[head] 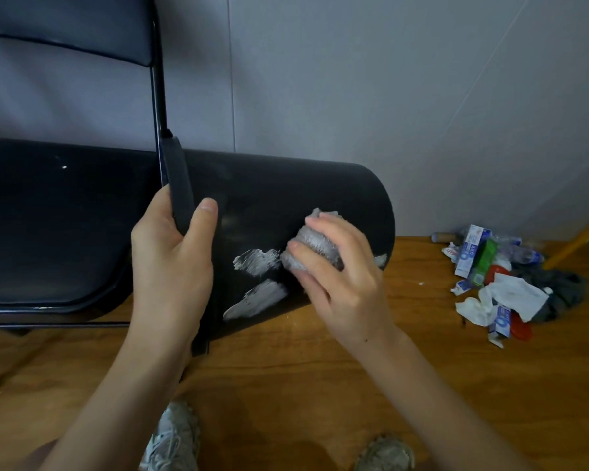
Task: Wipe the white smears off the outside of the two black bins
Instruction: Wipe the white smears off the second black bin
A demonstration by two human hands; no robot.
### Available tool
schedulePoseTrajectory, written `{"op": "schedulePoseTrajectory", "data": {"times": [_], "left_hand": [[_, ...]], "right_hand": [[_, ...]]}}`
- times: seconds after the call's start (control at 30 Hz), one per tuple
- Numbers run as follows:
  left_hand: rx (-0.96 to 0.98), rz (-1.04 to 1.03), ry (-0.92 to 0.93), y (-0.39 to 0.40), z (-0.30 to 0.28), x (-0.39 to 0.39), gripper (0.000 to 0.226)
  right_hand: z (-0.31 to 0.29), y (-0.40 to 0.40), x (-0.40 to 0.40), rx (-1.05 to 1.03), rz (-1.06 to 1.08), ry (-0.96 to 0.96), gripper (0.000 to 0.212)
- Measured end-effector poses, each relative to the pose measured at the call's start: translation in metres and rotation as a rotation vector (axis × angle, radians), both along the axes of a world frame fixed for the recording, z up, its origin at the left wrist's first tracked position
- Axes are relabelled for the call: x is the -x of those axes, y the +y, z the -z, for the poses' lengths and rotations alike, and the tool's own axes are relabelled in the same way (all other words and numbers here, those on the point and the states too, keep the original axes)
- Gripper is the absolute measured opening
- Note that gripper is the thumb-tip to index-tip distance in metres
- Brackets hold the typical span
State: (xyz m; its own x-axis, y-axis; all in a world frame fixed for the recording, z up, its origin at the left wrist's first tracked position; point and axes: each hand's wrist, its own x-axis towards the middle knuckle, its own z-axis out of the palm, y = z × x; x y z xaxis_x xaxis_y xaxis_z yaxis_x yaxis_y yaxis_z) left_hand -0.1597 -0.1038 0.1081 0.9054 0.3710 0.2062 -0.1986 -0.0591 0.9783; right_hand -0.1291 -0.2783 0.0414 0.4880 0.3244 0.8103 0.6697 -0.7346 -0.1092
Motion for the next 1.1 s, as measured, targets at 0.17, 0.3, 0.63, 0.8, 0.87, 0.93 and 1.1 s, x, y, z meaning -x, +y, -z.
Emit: {"op": "schedulePoseTrajectory", "data": {"times": [0.17, 0.3, 0.63, 0.8, 0.87, 0.93, 1.1], "left_hand": [[-0.037, 0.015, -0.009, -0.003, 0.003, 0.003, 0.016], [-0.037, 0.009, -0.013, -0.005, 0.005, 0.001, 0.015], [-0.044, 0.036, -0.033, -0.008, 0.008, -0.001, 0.014], [-0.076, 0.047, -0.047, -0.010, 0.010, -0.005, 0.013], [-0.082, 0.051, -0.037, -0.011, 0.011, -0.007, 0.012], [-0.079, 0.048, -0.035, -0.013, 0.011, -0.009, 0.012], [-0.112, 0.045, -0.045, -0.014, 0.012, -0.010, 0.011]], "right_hand": [[0.006, 0.017, 0.013, 0.071, -0.086, -0.020, 0.020], [-0.001, 0.015, 0.005, -0.026, -0.047, 0.025, 0.026], [-0.007, 0.016, 0.002, -0.038, -0.047, 0.036, 0.026], [-0.002, 0.023, 0.016, 0.053, -0.117, 0.010, 0.025], [-0.004, 0.018, 0.012, 0.101, -0.131, -0.010, 0.024], [-0.011, 0.017, 0.002, 0.017, -0.057, 0.028, 0.026], [-0.007, 0.022, 0.014, 0.053, -0.079, 0.046, 0.023]]}}
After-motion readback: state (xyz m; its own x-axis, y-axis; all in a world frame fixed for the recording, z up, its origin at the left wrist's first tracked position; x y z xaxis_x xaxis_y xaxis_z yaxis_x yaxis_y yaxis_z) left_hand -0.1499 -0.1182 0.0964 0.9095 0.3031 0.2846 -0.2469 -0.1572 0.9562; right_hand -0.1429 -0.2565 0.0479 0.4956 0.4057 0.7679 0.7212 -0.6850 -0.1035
